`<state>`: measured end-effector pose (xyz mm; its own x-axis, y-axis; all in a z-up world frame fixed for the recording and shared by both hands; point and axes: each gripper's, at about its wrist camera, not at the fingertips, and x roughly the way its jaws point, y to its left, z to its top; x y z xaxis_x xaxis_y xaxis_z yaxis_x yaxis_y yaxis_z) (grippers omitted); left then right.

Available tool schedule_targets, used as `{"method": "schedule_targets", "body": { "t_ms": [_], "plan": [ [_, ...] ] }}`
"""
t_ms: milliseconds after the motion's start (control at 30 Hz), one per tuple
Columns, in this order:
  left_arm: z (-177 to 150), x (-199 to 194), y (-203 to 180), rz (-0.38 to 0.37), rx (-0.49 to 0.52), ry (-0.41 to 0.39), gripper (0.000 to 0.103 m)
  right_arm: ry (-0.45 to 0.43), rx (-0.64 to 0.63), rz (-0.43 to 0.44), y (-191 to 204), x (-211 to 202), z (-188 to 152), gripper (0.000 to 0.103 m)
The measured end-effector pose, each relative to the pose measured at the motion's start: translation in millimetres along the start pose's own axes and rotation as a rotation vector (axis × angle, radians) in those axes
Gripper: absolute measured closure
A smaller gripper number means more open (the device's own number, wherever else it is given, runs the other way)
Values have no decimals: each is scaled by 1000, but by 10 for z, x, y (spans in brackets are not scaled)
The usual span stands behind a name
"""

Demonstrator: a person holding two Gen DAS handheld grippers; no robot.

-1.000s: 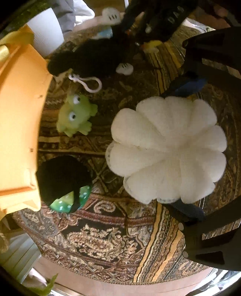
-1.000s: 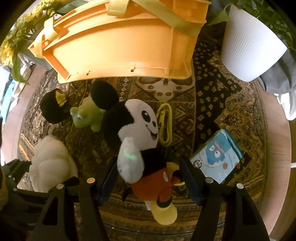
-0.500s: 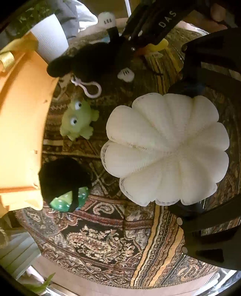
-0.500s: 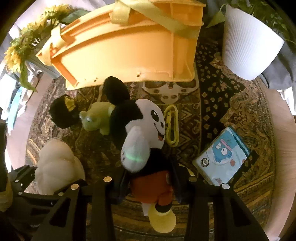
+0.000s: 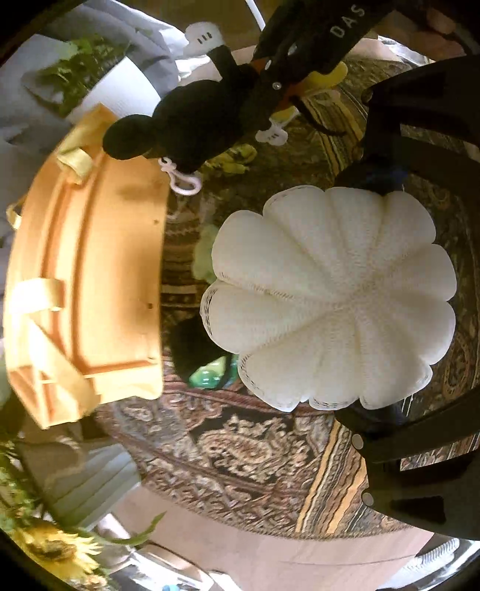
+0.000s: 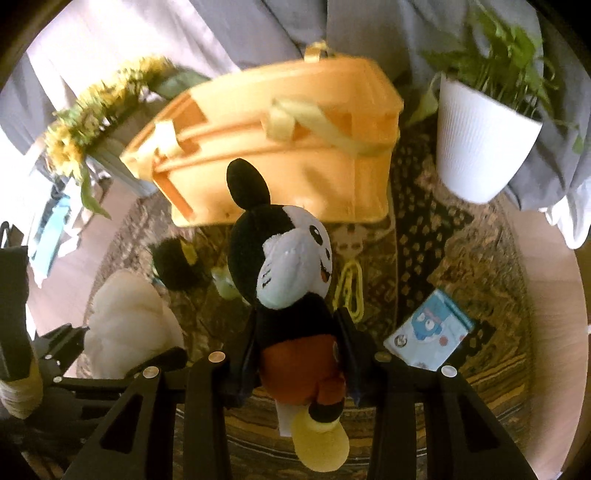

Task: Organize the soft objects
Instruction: 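Carry the bath puff and Mickey plush over the orange crate with both tools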

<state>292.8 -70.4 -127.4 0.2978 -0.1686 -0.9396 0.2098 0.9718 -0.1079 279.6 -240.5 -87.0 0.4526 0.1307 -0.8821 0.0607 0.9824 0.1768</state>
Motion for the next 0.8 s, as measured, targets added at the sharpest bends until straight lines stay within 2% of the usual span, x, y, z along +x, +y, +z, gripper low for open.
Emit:
{"method": "schedule_targets", "body": {
  "t_ms": [367,800],
  "plan": [
    [210,-495,-136,3,24,-127,16,-103,-5,32,91,-301,190,64],
    [638,-795,-175,1,70,-235,16,-215,-4,33,120,-577,550,64]
  ]
}}
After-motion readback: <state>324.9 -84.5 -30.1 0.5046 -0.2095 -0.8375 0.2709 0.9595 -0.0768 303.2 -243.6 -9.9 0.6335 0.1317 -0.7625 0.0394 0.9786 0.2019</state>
